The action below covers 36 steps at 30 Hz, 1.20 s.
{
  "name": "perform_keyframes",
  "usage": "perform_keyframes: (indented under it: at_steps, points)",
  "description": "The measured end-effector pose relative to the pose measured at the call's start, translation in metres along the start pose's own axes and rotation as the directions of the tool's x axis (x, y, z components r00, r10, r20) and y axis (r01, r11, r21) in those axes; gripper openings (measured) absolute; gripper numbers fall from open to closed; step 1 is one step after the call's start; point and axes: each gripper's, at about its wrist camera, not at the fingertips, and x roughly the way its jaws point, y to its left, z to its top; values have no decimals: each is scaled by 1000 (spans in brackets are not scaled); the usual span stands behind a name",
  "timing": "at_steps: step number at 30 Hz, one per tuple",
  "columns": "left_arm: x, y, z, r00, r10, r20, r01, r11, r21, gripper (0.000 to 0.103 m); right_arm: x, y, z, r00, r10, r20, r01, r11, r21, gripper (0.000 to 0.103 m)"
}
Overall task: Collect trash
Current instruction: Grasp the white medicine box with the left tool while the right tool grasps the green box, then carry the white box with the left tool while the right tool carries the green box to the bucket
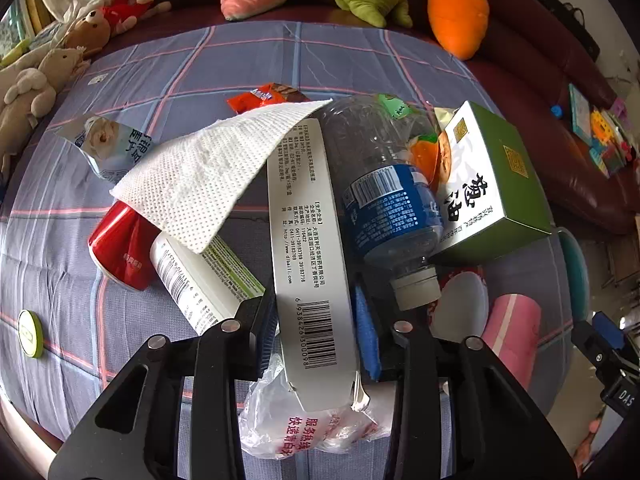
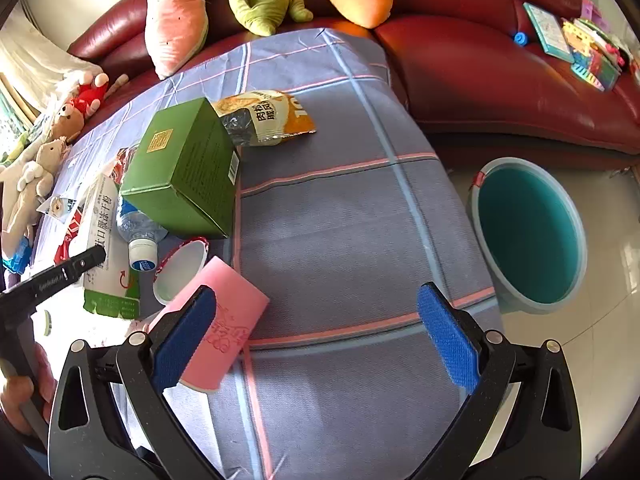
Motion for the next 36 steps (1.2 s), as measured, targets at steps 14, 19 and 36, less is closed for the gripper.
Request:
perform_keyframes:
  at_steps: [14,19,36]
  points:
    - [-34,26,-2,974,-225,34,225,974,15,33,-1,63,52,1000,7,0,-7,996,-91,97]
    - [-64,37,20,953,-279,118,280,960,14,33,16,96,82,1000,19,-18,-21,992,-123,97]
    - [-49,55,46,956,-268,115,271,963,-10,33,41,114,104,992,120,-33,-123,985,-123,61]
